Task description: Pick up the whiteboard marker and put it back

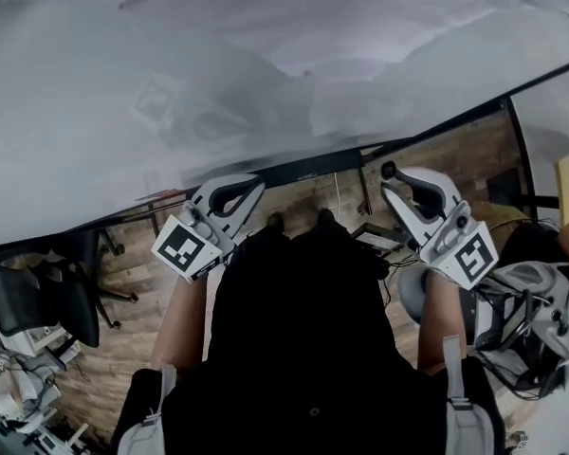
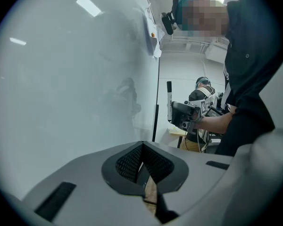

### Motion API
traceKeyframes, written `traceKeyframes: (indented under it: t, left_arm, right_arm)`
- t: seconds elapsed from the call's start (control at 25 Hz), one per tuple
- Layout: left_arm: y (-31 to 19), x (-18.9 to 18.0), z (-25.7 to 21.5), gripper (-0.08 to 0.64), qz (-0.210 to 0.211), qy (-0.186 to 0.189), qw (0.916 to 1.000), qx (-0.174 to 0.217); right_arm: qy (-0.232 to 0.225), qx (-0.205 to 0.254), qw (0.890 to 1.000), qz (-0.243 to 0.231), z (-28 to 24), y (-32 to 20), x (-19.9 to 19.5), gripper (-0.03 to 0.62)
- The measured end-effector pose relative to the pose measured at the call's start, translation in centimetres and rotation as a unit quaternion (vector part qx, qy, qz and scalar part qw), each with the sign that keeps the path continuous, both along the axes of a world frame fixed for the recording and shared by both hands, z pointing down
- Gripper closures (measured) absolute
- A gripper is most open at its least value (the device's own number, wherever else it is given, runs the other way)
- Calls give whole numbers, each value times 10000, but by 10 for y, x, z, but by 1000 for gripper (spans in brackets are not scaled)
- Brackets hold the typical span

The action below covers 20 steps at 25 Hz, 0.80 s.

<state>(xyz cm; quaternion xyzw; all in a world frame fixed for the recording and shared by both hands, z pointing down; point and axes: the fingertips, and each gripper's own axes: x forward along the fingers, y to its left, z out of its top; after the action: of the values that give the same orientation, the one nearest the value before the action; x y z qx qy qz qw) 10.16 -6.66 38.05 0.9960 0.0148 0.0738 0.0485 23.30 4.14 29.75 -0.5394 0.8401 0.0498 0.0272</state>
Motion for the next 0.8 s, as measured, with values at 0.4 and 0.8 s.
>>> traceKeyframes:
  t: [0.4, 0.8]
  left_arm:
    - [6, 6, 5, 548, 480, -70, 9986, -221]
    - [9, -14, 14, 548, 1088, -60, 9934, -352]
  right_arm:
    - [-1103, 386, 9908, -679, 0, 13, -14, 520]
    - [-1414, 368, 9872, -638, 21, 5, -58, 520]
